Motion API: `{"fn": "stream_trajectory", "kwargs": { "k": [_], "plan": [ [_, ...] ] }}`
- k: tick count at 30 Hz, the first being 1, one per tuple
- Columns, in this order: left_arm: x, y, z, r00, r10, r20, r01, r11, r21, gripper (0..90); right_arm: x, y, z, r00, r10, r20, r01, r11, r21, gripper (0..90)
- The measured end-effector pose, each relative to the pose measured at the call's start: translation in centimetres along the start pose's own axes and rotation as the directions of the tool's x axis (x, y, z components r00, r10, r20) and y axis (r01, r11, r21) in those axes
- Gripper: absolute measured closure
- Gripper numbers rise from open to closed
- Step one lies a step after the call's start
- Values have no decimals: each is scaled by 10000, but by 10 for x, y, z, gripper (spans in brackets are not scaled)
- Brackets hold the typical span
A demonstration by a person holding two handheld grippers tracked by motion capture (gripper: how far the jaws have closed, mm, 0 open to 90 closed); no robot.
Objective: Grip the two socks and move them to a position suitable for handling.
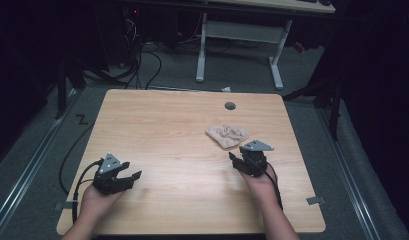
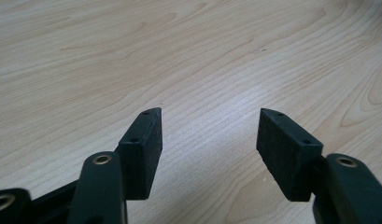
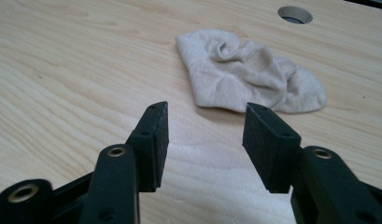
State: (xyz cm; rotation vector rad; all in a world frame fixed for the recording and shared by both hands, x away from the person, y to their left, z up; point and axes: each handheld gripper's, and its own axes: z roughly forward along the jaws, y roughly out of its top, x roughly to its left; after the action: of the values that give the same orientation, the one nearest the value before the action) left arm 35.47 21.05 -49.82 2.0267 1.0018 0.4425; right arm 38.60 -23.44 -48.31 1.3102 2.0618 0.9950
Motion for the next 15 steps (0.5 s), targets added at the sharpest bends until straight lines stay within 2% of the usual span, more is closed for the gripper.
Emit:
{"fn": "stream_trajectory", "kwargs": {
  "k": [4, 12, 15],
  "plan": [
    [1, 0, 0, 10000, 4, 17, -4, 10000, -28, 413, -10, 9, 6, 9980, 515, -364, -510, 9986, 129, 512],
    [0, 0, 1, 9999, 62, 82, -63, 10000, 37, 413, -16, 22, 26, 10000, 33, -27, -31, 9975, 702, 498],
    [1, 0, 1, 9999, 75, 101, -75, 10000, 41, 413, -18, 23, 35, 9998, 178, -128, -165, 9956, 921, 487]
  ]
}}
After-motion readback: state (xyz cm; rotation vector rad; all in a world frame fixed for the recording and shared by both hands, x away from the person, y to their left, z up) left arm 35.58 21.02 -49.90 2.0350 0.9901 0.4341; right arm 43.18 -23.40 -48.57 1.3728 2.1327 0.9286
